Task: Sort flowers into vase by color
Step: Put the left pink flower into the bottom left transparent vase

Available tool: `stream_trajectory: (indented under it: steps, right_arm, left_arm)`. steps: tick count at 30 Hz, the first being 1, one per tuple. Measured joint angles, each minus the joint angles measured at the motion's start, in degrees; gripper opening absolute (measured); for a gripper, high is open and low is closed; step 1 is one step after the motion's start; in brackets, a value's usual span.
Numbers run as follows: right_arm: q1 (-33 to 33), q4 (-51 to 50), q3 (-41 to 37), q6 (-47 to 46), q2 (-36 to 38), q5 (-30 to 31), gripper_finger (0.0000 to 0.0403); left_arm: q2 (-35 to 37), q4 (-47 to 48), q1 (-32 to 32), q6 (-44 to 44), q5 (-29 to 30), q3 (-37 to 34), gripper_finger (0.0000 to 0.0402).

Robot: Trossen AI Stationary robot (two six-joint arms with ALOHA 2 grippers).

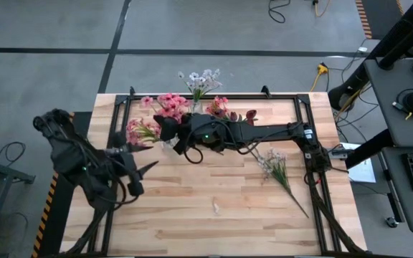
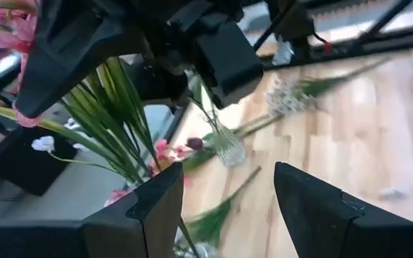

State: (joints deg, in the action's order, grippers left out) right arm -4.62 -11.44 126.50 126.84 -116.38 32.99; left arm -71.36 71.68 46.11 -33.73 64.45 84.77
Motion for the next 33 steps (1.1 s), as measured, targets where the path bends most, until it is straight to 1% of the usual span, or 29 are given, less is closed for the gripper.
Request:
stream_trajectory:
  steps: [3,7,9,11,15,18,20,23,27,30,33]
  right_arm:
    - [0.0,0.0,0.0,-0.89,0.0,0.0,0.0334]
    - [0.0,0.01,0.0,-0.91,0.0,0.0,0.0334]
    - [0.0,0.0,0.0,-0.91,0.0,-0.06,0.0334]
    - [0.0,0.02,0.0,-0.91,0.0,-0.44,0.0334]
    - [0.0,0.0,0.0,-0.89,0.02,-1.03,0.0336]
    - [0.0,0.0,0.02,-0.89,0.02,-1.78,0.0336]
    - [0.0,0.0,0.02,-0.89,0.02,-1.95,0.0336]
    - [0.0,0.01,0.02,-0.89,0.02,-1.94,0.0336]
    - [0.0,0.0,0.02,-0.88,0.02,-1.94,0.0336]
    - [0.0,0.0,0.02,-0.89,0.02,-1.92,0.0336]
    - [0.0,0.0,0.02,-0.87,0.02,-1.94,0.0336]
  left_arm:
    - [1.62,-4.62,0.0,0.16,3.66,-4.5,0.0201]
    - [3.92,-9.24,-0.02,0.26,5.46,-11.1,0.0206]
    - [5.72,-12.45,-0.05,1.63,7.42,-14.0,0.0214]
    - [7.67,-16.98,-0.35,5.4,9.33,-16.16,0.0224]
    - [11.16,-28.68,-2.51,17.3,9.43,-19.08,0.0242]
    - [13.97,-34.65,-5.99,23.78,5.56,-20.9,0.0248]
    - [15.74,-38.44,-8.65,26.33,3.18,-22.96,0.0249]
    - [18.67,-42.34,-12.47,28.73,1.32,-26.04,0.0249]
    - [21.95,-49.11,-16.32,33.18,-5.53,-29.7,0.0249]
    - [23.31,-54.14,-18.64,37.56,-9.56,-30.89,0.0249]
    - [23.67,-55.6,-21.13,38.68,-11.48,-30.92,0.0249]
